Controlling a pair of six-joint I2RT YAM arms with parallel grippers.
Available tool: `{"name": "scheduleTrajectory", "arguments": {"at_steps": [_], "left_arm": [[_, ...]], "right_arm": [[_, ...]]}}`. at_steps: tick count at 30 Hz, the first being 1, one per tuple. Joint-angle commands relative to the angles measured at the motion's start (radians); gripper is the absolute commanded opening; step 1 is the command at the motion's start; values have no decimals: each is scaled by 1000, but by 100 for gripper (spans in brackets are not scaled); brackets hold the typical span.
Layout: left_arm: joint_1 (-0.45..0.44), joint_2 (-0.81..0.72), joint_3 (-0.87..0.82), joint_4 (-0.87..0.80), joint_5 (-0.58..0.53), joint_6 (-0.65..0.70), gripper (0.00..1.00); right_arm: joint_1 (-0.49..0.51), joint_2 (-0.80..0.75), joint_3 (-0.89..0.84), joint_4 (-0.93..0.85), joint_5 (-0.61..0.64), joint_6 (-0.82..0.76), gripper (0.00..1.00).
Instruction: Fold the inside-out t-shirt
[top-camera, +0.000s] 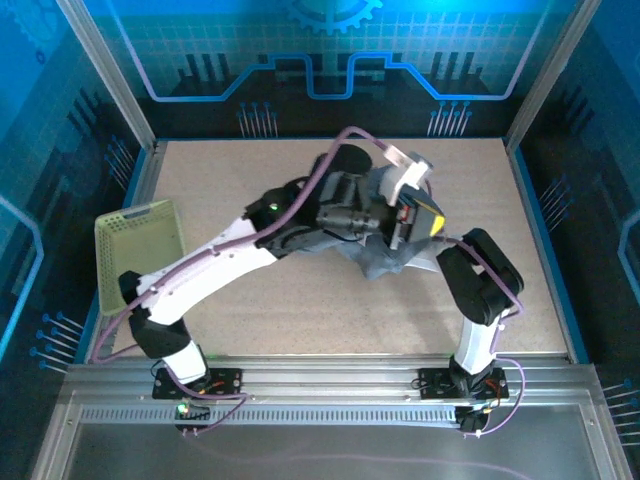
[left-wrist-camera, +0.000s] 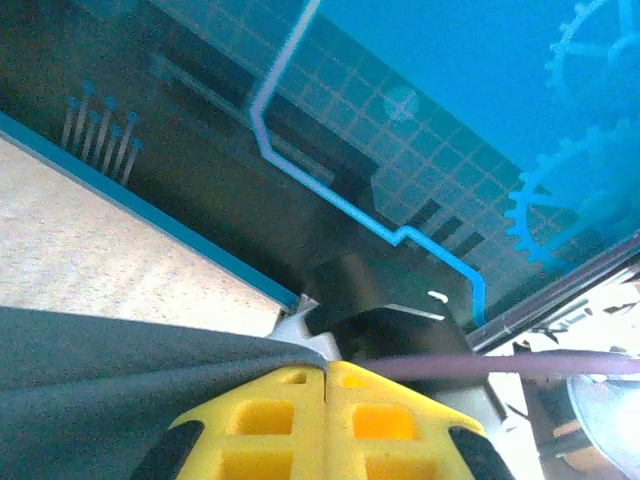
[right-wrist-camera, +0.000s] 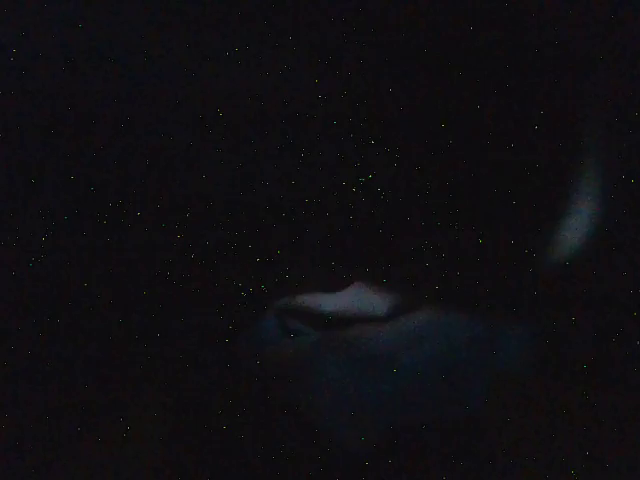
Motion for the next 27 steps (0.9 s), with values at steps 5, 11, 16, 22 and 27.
{"name": "scheduleTrajectory", "arguments": {"at_steps": [5,11,16,22,27], "left_arm": [[-89,77,59,175,87,-75,0],[-124,140,89,283,134,-141,0],[-137,195,146,357,188,-211,0],[-134,150,130,343,144,-143,0],[-88,-3,-46,349,13,-86,0]], "right_arm": [[-27,127,145,-101,-95,49,85],[-26,227,248,-214,-184,115,86],[-12,288,332,-291,-188,133,86],[15,371,460,-444,-167,146,86],[37,456,599,-678,-59,163,86]]}}
